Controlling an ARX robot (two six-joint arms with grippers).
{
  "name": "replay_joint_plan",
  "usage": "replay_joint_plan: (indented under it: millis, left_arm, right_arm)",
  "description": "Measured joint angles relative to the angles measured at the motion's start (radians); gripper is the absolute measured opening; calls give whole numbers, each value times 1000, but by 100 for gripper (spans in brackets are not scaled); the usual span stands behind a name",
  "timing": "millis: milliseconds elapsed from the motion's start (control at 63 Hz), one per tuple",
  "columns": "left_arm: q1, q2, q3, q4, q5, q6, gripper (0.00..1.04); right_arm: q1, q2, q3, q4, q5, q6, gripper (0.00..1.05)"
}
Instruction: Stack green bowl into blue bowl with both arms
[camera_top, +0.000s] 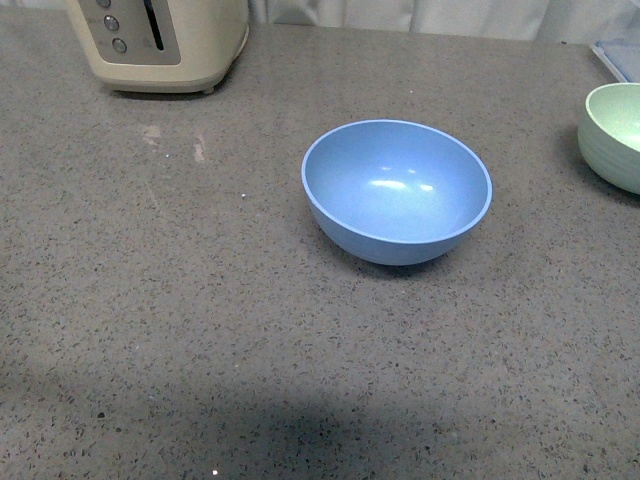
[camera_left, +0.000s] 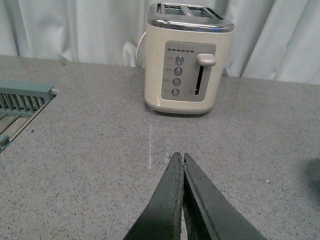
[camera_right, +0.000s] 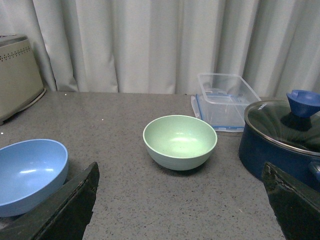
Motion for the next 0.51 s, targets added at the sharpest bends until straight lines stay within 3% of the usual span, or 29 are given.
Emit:
replay_joint_plan:
  millis: [508]
  left_arm:
    - [0, -382, -8, -339, 0, 0, 4]
  right_arm:
    - [0, 0, 0, 0, 0, 0, 95]
